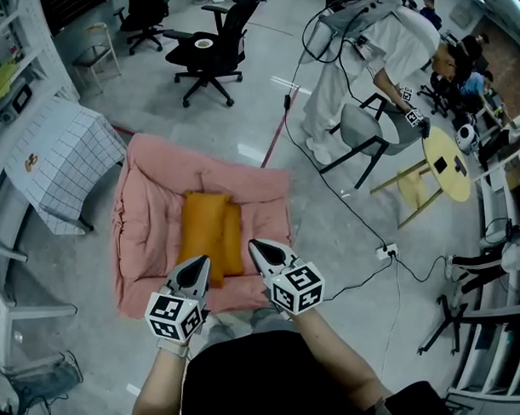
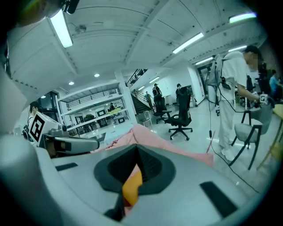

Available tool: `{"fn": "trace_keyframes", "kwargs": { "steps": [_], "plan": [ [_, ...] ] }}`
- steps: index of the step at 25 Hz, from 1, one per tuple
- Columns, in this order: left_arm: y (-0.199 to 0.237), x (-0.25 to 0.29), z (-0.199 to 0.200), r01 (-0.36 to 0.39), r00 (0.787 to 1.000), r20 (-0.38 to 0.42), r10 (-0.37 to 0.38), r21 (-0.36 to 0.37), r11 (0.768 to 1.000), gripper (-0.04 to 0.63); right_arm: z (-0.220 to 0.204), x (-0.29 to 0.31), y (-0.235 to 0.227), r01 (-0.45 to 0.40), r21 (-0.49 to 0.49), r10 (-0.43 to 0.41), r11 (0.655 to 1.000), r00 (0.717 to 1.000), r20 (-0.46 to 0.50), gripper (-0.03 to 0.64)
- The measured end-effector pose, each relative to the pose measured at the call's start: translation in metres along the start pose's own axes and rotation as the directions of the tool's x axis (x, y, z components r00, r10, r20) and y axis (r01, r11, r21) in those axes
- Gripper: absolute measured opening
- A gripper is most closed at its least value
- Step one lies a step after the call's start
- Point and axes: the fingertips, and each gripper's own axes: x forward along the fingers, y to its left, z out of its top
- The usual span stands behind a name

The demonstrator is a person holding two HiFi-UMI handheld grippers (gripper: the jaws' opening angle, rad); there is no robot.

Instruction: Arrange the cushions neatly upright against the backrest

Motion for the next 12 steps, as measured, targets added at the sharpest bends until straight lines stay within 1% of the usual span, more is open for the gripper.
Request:
{"fn": "trace_keyframes", "kwargs": {
  "steps": [4, 8, 10, 12],
  "plan": [
    [-0.004, -0.011, 0.036, 0.009, 0.997, 0.074, -0.012, 0.039, 0.999, 0.012, 0.037, -0.008, 0.011, -0.022, -0.056, 0.026, 0.998, 0.997, 0.067, 0.011],
    [-0.003, -0.025, 0.068, 0.008, 0.989, 0.144, -0.019, 0.075, 0.997, 0.012, 0.075, -0.011, 0.021, -0.039, -0.109, 0.054, 0.993, 0.989, 0.136, 0.010],
    [-0.004, -0.032, 0.085, 0.013, 0.984, 0.173, -0.031, 0.104, 0.995, 0.012, 0.093, -0.013, 0.026, -0.044, -0.135, 0.066, 0.990, 0.984, 0.164, 0.011],
    [-0.005, -0.037, 0.102, 0.002, 0.979, 0.200, -0.031, 0.142, 0.990, 0.012, 0.108, -0.015, 0.030, -0.051, -0.160, 0.081, 0.986, 0.979, 0.185, 0.011]
  ]
}}
